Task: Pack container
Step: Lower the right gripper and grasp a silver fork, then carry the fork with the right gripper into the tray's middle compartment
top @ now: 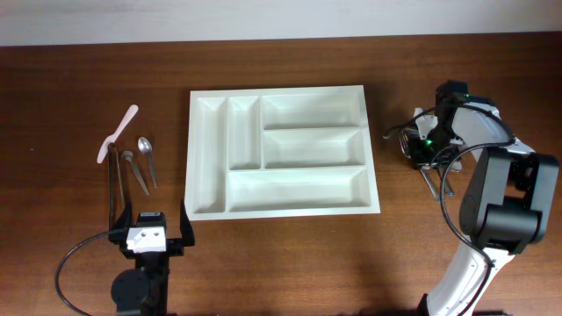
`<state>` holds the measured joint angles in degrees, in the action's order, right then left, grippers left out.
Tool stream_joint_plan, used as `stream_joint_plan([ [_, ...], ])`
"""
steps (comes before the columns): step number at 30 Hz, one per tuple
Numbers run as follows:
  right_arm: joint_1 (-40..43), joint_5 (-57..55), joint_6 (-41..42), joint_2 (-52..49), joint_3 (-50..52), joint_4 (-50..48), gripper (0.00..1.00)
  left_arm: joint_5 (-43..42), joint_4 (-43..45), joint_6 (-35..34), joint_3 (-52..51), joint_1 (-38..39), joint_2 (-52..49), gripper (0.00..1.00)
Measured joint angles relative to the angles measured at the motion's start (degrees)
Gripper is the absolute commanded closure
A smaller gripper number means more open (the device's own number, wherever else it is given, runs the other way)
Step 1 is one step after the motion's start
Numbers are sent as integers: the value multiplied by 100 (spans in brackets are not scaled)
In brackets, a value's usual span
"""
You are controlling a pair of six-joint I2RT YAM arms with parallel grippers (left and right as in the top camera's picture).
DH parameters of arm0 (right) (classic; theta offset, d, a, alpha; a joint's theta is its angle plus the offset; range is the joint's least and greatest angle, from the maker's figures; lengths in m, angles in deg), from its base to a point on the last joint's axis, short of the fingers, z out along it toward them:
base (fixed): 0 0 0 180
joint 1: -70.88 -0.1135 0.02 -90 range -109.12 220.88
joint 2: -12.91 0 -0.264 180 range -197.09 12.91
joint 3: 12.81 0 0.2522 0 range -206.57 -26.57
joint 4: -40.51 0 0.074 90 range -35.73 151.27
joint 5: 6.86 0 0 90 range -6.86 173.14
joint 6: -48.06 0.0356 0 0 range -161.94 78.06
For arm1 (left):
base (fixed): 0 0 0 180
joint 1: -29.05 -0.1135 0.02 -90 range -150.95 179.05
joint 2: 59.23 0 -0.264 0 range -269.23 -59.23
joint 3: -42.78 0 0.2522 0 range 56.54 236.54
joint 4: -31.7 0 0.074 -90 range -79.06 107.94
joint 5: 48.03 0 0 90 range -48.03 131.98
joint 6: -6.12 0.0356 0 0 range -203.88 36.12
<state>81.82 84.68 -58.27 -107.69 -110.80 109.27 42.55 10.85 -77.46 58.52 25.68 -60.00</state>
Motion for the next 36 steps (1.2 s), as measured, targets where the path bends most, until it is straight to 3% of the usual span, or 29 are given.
stream_joint_plan([
  [13,-245,-2,133,-2,0,7,96,0,0,0,0,0,0,1],
  [26,-586,26,372,-20,-48,76,96,0,0,0,0,0,0,1],
  [36,-601,92,420,-173,-1001,588,96,0,0,0,0,0,0,1],
])
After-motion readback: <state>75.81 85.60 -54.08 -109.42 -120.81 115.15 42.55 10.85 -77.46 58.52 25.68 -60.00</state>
